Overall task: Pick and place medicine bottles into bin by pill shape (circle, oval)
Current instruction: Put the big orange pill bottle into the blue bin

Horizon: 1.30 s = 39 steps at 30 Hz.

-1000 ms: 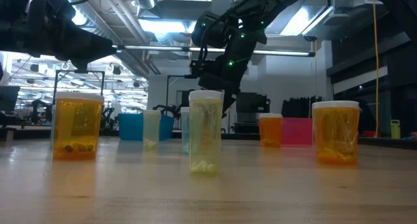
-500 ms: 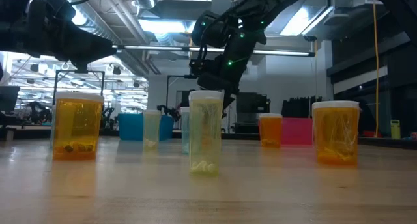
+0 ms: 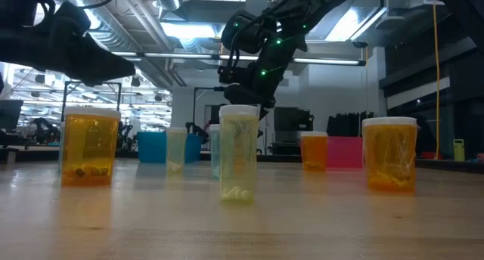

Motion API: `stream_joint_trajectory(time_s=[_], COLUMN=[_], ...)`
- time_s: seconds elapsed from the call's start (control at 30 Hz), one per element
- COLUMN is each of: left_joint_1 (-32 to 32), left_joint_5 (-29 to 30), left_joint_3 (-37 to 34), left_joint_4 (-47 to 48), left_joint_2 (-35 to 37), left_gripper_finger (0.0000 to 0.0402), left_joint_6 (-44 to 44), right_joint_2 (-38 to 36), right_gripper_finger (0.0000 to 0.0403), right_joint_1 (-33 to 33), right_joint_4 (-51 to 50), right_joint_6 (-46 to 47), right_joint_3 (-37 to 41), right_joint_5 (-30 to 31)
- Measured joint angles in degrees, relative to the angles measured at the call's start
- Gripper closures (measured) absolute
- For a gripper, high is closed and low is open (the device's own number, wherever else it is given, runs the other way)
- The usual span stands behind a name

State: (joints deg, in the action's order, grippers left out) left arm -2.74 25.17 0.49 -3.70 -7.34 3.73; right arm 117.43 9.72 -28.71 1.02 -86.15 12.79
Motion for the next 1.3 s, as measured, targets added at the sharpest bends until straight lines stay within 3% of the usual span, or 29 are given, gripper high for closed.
stream_joint_trajectory(time_s=[0.3,0.63,0.93,1.13,1.2,1.3], left_joint_1=[0.0,0.0,0.0,0.0,0.0,0.0], left_joint_5=[5.8,6.3,6.3,6.3,6.3,6.3], left_joint_3=[0.0,0.0,0.0,0.0,0.0,0.0], left_joint_4=[-0.2,-0.2,-0.2,-0.2,-0.2,-0.2], left_joint_2=[-0.7,-0.7,-0.7,-0.7,-0.7,-0.7], left_gripper_finger=[0.0255,0.0255,0.0255,0.0255,0.0255,0.0255], left_joint_6=[1.7,2.1,2.1,2.1,2.1,2.1], right_joint_2=[0.0,0.0,0.0,0.0,0.0,-0.4], right_gripper_finger=[0.0200,0.0209,0.0225,0.0209,0.0205,0.0206], right_joint_1=[0.2,0.7,0.7,-0.4,-1.1,-1.9], right_joint_4=[2.4,2.5,-9.7,-16.9,-17.0,-17.2], right_joint_6=[-1.3,-4.6,-1.2,3.0,3.6,3.7], right_joint_3=[0.0,-5.6,-9.7,-9.7,-9.6,-9.6], right_joint_5=[-0.2,0.9,0.3,-7.2,-5.9,1.4])
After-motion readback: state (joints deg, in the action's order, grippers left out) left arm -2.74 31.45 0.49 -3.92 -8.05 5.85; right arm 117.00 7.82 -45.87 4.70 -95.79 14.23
